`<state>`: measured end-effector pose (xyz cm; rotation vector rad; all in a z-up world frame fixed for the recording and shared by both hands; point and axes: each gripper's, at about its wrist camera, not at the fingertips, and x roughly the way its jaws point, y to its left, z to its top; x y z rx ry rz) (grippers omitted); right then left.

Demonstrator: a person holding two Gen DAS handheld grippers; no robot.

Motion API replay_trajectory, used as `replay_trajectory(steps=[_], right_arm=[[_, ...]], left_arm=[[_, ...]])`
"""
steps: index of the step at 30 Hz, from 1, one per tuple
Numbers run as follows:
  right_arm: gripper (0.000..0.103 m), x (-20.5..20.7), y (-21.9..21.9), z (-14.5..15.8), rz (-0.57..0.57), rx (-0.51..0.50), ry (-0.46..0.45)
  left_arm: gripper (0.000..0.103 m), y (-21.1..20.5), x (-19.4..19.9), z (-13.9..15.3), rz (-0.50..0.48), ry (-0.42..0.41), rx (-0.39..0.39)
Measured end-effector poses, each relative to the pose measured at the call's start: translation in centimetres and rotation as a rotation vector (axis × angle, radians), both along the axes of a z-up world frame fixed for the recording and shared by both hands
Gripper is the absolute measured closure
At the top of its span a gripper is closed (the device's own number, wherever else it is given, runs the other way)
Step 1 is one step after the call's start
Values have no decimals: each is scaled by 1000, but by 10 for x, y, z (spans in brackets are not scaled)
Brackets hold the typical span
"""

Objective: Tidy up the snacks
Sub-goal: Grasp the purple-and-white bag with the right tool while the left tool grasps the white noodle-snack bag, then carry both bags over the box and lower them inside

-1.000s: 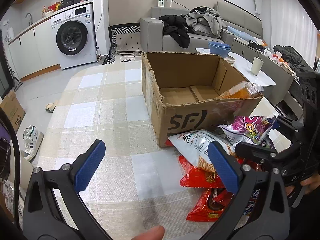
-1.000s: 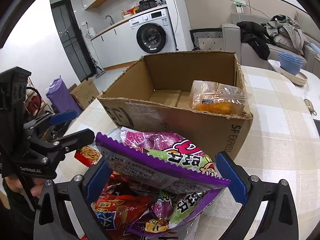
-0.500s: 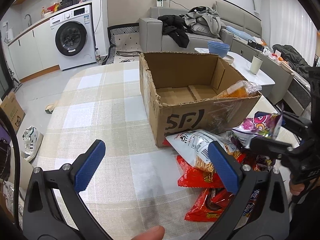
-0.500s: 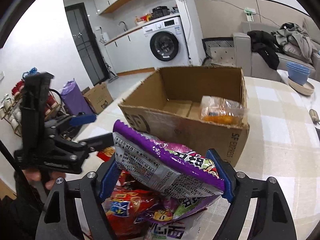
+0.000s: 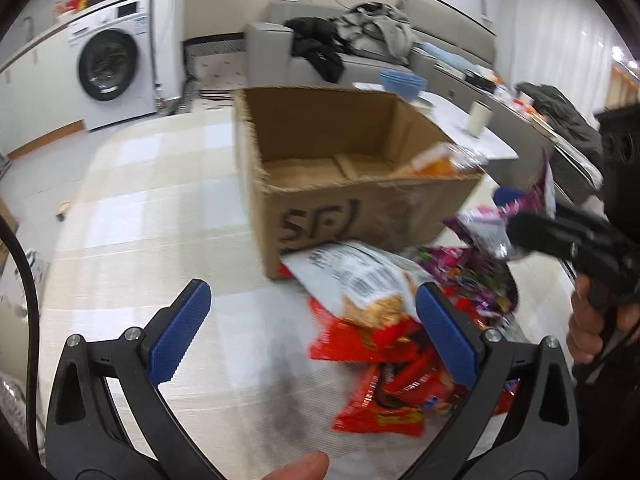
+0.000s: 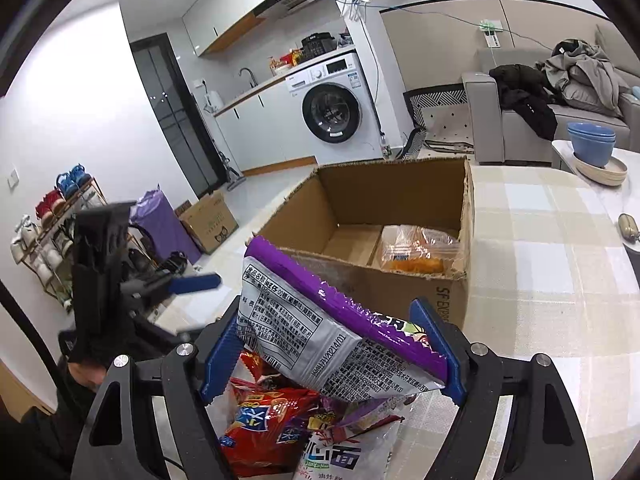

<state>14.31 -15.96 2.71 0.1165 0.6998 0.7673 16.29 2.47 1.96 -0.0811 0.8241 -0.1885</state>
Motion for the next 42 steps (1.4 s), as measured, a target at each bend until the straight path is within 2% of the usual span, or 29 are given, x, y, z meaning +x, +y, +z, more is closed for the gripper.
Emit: replay_trajectory(steps=[12,17,18,22,23,25,28,34,39,42], right_arm=[[21,0,0,3,2,5,0],[22,2,1,2,4,3,5],[22,2,1,2,4,4,7],[24,6,-1,1,5,8,16],[24,6,-1,1,5,7,18],[26,7,-1,-1,8,4,22],[28,7,1,-2,15,-8,27],[34,5,2,0,18,-2,25],[44,4,-3,3,14,11,6],[47,2,-7,2,13,17,0]], left_arm=[[1,-45,9,-16,-66,13,39],[1,-55,18,-21,-86,22,8],[4,-57,19,-21,-93,19,8],[25,-64,19,-20,-135,-11,-24],[29,-65,14,-18,-136,-35,-15],[43,-68,10,-15,-145,-60,7],[56,-69,5,-11,-157,-74,25],[70,-68,-4,-3,-161,-85,29],[75,-58,-10,5,-159,-100,18],[76,-52,-16,11,-160,-115,7]])
